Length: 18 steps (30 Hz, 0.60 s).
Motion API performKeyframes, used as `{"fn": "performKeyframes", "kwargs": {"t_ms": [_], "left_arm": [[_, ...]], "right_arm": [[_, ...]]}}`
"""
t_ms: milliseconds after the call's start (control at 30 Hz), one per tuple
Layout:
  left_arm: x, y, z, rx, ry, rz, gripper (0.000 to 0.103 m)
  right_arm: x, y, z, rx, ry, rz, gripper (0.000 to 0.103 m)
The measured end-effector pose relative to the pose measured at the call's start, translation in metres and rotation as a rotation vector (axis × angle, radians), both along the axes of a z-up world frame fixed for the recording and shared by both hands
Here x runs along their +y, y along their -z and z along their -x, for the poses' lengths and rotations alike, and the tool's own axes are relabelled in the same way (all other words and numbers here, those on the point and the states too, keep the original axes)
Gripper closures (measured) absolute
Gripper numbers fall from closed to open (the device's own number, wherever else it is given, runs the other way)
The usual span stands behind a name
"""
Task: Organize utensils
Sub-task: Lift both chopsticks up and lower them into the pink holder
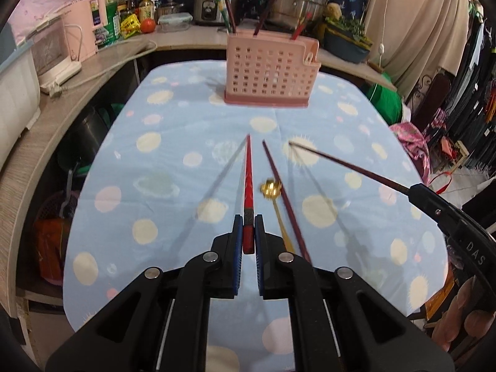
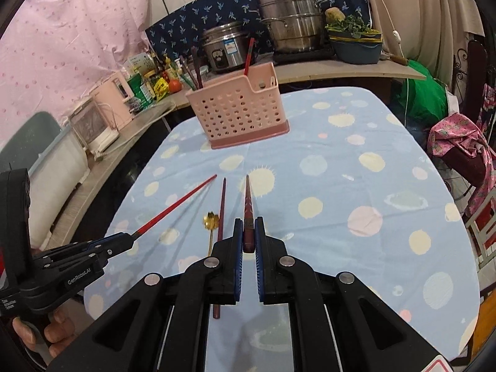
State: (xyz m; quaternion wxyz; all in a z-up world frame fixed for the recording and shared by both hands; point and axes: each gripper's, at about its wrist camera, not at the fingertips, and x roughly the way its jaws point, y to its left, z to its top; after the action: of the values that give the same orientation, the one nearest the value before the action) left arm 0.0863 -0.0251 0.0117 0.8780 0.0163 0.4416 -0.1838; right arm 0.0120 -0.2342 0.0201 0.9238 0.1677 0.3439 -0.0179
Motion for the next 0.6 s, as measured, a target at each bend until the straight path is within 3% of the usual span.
{"fn": "performKeyframes", "kwargs": {"t_ms": [600], "left_arm": [[-0.01,-0.127,-0.067,-0.236,-0.042,0.105,0.096]], "right_arm": [[-0.051,-0.1,-0.042,-0.235,0.058,-0.016,0.096]]}}
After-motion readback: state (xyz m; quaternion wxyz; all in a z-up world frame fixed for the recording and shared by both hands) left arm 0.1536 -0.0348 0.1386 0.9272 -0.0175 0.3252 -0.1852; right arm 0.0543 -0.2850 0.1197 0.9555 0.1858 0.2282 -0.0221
